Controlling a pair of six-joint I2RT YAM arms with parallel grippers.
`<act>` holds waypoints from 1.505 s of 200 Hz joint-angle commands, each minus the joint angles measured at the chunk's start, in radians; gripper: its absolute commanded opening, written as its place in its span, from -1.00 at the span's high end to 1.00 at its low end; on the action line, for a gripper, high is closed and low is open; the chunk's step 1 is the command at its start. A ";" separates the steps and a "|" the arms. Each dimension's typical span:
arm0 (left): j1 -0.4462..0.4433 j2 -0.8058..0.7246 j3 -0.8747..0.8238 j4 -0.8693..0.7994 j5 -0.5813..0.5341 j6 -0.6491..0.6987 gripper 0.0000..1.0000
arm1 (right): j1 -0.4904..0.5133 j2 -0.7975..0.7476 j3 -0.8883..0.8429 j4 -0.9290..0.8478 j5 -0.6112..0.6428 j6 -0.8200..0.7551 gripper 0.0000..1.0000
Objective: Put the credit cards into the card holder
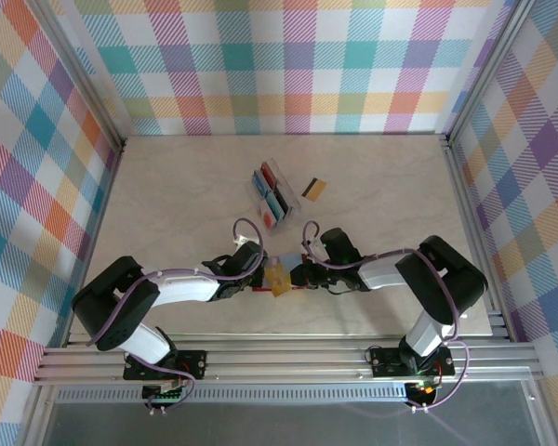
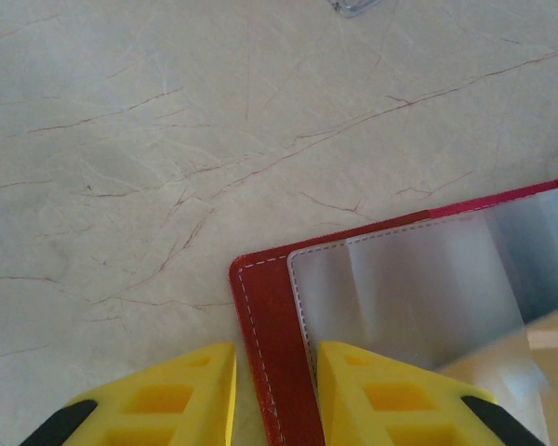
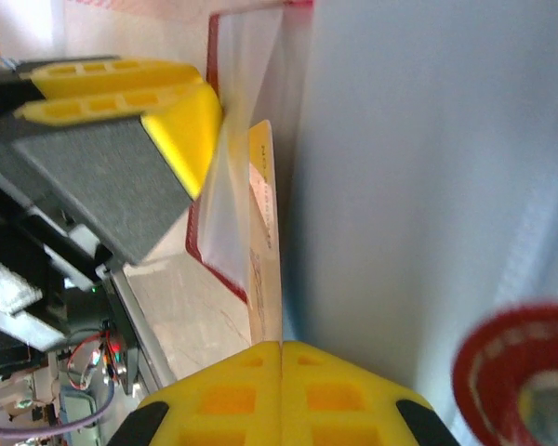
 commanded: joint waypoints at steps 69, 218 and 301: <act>-0.006 -0.028 -0.051 -0.036 0.018 0.004 0.43 | -0.014 0.050 0.019 0.022 0.135 0.068 1.00; -0.008 -0.014 -0.046 -0.025 0.032 0.004 0.43 | 0.037 0.103 0.051 0.057 0.132 0.093 1.00; -0.008 -0.012 -0.044 -0.017 0.052 0.000 0.43 | 0.091 0.166 0.107 0.046 0.114 0.084 1.00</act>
